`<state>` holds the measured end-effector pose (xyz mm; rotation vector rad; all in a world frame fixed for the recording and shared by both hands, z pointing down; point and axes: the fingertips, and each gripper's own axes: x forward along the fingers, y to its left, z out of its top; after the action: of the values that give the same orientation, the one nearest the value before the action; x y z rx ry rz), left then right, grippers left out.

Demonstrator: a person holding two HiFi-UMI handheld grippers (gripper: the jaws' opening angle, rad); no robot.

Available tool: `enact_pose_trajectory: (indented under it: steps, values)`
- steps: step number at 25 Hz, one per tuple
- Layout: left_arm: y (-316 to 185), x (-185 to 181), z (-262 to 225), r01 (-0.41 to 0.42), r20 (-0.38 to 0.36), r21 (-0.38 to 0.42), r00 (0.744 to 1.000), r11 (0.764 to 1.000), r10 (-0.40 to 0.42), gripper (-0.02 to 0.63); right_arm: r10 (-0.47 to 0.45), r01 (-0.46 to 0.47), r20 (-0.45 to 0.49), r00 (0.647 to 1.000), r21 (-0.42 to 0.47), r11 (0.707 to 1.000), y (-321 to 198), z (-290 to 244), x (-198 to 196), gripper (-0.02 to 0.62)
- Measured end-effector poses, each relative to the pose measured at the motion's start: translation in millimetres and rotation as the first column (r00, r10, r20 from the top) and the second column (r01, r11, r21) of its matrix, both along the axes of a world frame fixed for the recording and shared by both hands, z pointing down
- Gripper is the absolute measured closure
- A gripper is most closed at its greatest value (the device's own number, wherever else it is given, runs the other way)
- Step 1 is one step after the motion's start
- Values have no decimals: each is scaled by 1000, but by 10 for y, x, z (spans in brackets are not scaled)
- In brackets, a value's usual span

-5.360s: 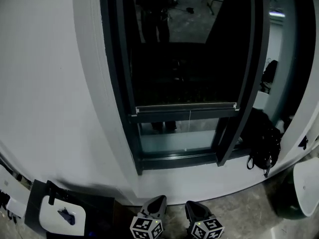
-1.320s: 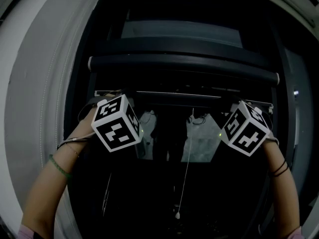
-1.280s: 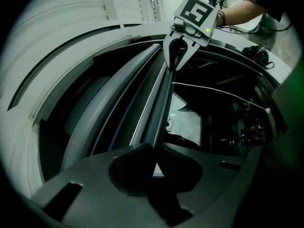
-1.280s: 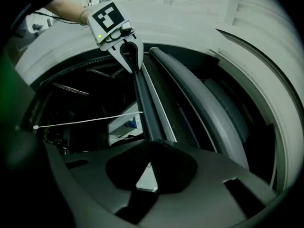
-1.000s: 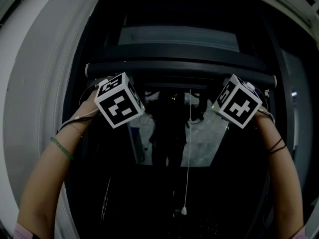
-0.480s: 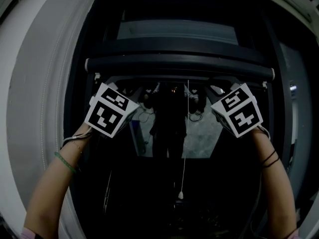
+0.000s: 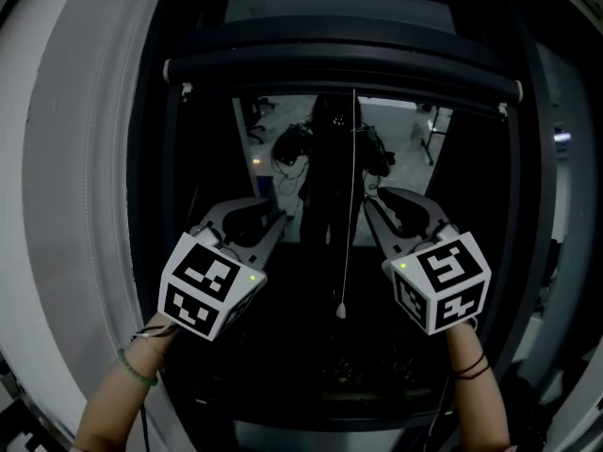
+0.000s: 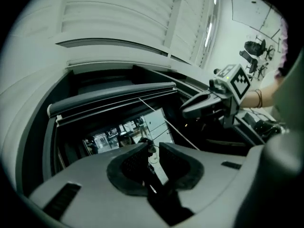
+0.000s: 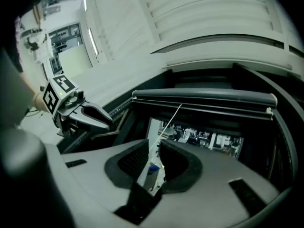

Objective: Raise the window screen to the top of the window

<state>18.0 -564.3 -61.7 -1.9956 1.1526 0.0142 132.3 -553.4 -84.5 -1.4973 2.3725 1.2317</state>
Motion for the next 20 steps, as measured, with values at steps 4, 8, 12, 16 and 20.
enact_pose_trajectory:
  steps: [4, 8, 12, 16, 20]
  values:
    - [363, 127, 700, -83, -24, -58, 996, 995, 82, 538, -65, 68, 41, 997, -63, 996, 245, 719, -119, 529]
    - [734, 95, 1402, -152, -103, -173, 985, 973, 136, 537, -92, 103, 78, 993, -148, 984, 609, 1466, -262, 529]
    - [1240, -172, 2207, -206, -195, -308, 969, 929, 150, 537, -85, 129, 163, 983, -280, 951, 1096, 2359, -530, 529]
    - [1834, -594, 2978, -212, -237, -403, 964, 890, 122, 537, -44, 138, 243, 969, -389, 911, 1658, 3172, -892, 529]
    - [2511, -1028, 3780, -205, -251, -519, 965, 830, 81, 538, 12, 143, 297, 955, -495, 857, 2309, 3898, -1223, 529]
